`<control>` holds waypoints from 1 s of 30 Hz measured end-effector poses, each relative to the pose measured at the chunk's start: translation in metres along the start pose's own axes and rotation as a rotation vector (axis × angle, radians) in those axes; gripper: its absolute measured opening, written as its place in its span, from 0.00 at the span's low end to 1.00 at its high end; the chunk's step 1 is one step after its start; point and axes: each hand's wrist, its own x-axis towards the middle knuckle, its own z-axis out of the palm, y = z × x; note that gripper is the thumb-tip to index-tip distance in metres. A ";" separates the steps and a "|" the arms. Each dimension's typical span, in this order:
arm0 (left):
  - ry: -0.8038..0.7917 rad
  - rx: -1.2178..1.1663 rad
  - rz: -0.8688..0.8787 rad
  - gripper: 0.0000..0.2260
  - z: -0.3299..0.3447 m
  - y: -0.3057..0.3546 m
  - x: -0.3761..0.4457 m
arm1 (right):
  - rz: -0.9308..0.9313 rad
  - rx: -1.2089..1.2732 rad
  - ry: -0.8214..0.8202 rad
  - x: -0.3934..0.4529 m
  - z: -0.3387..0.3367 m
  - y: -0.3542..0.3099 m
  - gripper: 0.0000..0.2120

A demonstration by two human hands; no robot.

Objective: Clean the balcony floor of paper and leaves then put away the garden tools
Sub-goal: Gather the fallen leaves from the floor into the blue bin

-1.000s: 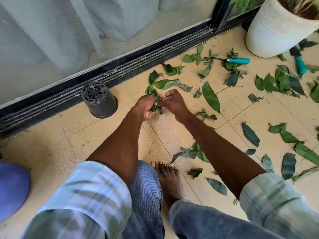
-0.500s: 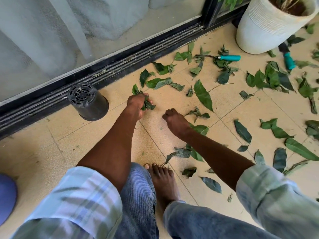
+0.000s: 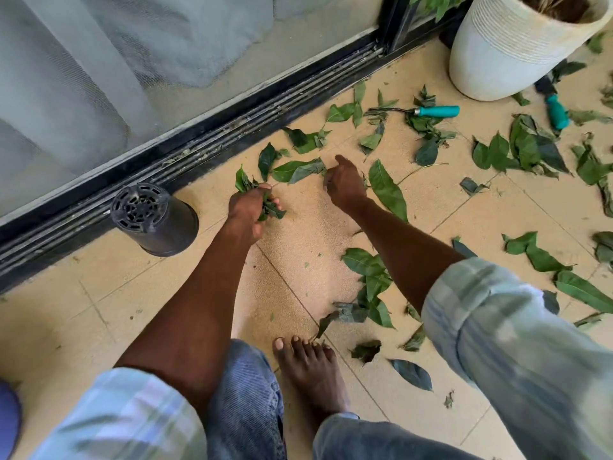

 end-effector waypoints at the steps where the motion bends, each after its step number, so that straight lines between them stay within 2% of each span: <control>1: -0.005 0.007 -0.014 0.08 0.001 0.002 -0.005 | -0.039 -0.034 -0.010 -0.007 0.001 -0.003 0.10; 7: 0.002 -0.036 -0.024 0.07 0.002 -0.002 -0.002 | -0.191 -0.152 0.068 -0.048 0.019 -0.007 0.18; 9: 0.007 -0.060 -0.036 0.07 0.001 -0.004 -0.002 | -0.145 -0.031 0.094 -0.047 0.017 -0.011 0.21; 12: 0.015 -0.086 -0.035 0.08 -0.003 -0.002 0.001 | -0.120 0.183 0.085 -0.027 0.016 -0.019 0.14; 14: 0.023 -0.079 -0.031 0.09 -0.007 0.001 0.003 | -0.118 0.225 0.062 -0.003 0.014 -0.025 0.07; 17: 0.028 -0.023 -0.028 0.09 -0.014 0.008 -0.002 | -0.211 -0.019 -0.040 0.026 0.006 -0.040 0.07; 20: 0.034 -0.026 -0.029 0.09 -0.022 0.009 -0.003 | -0.204 -0.084 -0.230 0.034 0.012 -0.046 0.17; 21: 0.035 -0.041 -0.030 0.09 -0.025 0.009 -0.003 | -0.224 -0.060 -0.249 0.028 0.016 -0.045 0.20; 24: 0.054 -0.088 -0.026 0.09 -0.033 0.010 -0.001 | -0.259 -0.044 -0.123 0.001 0.034 -0.036 0.10; 28: 0.080 -0.095 -0.004 0.11 -0.037 0.011 -0.001 | -0.394 -0.180 -0.032 -0.030 0.037 -0.040 0.16; 30: 0.097 -0.083 0.003 0.11 -0.039 0.013 -0.001 | -0.347 -0.116 0.014 -0.026 0.033 -0.051 0.20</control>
